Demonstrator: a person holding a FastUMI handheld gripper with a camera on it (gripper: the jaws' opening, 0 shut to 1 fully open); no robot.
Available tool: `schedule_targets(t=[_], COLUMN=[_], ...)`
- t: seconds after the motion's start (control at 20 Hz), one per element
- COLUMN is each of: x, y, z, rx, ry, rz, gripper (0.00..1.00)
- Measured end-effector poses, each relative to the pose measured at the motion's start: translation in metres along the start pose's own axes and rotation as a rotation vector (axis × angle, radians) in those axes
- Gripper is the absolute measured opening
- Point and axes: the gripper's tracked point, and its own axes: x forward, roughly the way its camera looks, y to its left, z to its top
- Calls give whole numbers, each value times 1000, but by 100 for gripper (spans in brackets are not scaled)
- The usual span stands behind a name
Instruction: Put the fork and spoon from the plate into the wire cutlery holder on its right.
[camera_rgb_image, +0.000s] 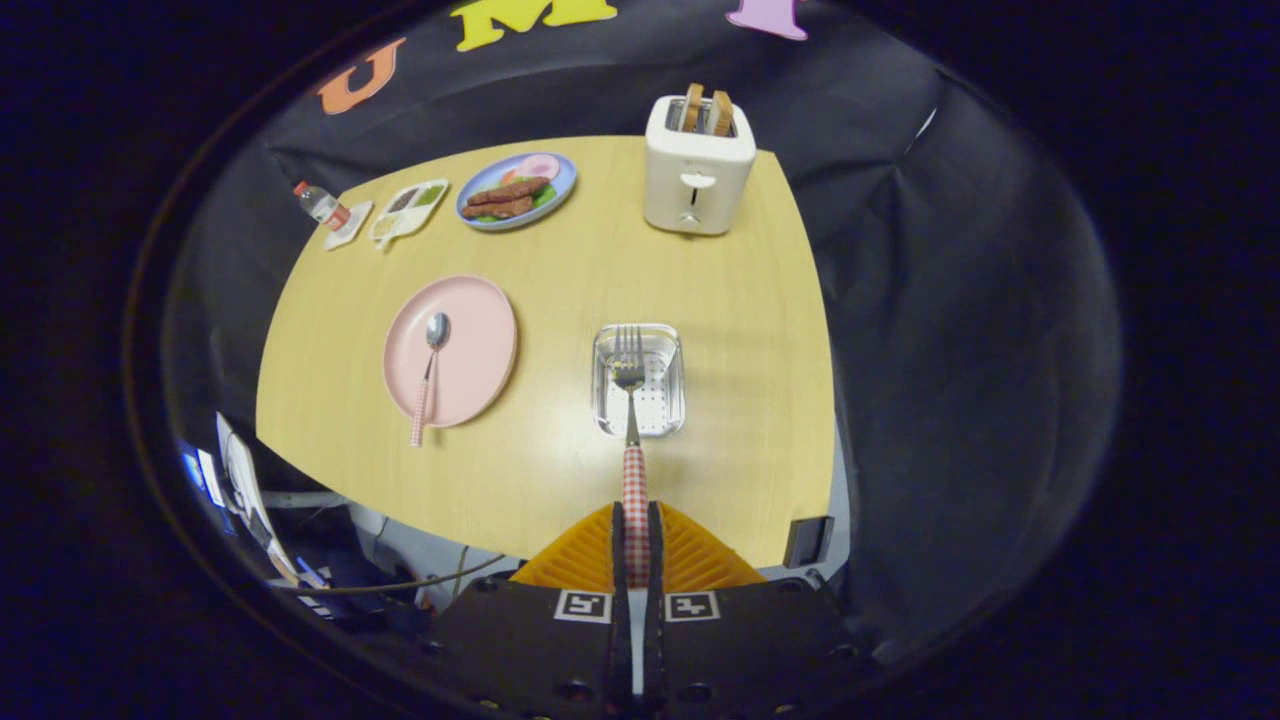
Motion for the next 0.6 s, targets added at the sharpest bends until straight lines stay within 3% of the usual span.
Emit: schedule_targets(t=[0.2,0.6], x=[15,36], y=[-6,-11], z=[1,19], rx=[41,82], ry=[110,285], rz=[41,40], gripper=[5,5])
